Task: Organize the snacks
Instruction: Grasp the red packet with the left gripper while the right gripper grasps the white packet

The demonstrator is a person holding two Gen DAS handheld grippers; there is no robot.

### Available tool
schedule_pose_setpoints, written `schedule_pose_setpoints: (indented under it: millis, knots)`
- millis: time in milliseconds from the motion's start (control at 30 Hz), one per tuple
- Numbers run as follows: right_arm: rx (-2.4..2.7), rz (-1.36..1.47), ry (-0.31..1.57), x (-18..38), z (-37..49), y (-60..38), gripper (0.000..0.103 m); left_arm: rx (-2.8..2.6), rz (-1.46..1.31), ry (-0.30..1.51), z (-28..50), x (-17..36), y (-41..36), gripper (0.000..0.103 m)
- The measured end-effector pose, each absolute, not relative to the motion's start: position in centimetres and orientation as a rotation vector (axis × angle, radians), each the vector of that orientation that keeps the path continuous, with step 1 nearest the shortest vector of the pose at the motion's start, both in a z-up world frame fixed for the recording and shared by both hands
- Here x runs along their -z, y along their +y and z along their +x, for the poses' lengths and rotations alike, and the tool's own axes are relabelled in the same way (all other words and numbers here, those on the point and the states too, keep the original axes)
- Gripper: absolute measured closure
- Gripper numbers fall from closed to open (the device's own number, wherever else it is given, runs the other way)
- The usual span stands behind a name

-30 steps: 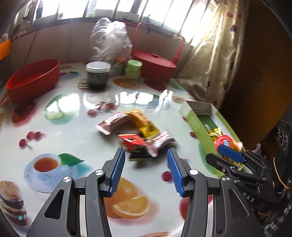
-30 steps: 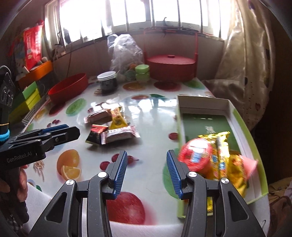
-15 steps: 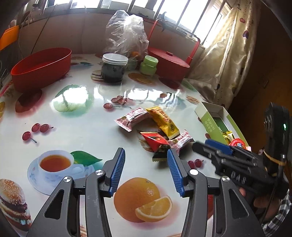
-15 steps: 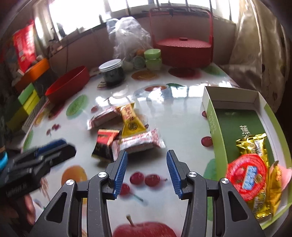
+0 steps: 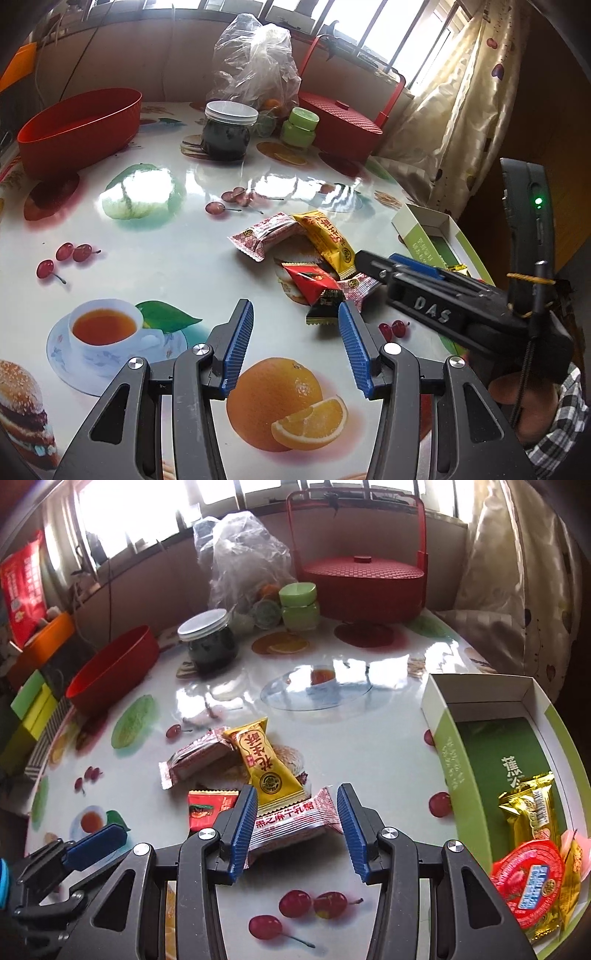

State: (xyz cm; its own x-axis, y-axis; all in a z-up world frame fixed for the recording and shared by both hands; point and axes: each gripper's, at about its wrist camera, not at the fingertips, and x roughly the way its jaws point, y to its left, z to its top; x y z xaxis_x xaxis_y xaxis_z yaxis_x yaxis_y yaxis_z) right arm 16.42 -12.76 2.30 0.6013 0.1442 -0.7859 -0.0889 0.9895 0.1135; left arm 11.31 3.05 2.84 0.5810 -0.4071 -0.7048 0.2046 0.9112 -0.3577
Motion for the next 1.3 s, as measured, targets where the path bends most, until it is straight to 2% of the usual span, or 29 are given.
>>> schedule_pose_setpoints:
  millis: [1300]
  knots:
    - [-0.106,0.021,0.943,-0.7,15.2,-15.1,0.06,0.348,-0.141,0.996,15.3,-1.0,-1.3,0.054]
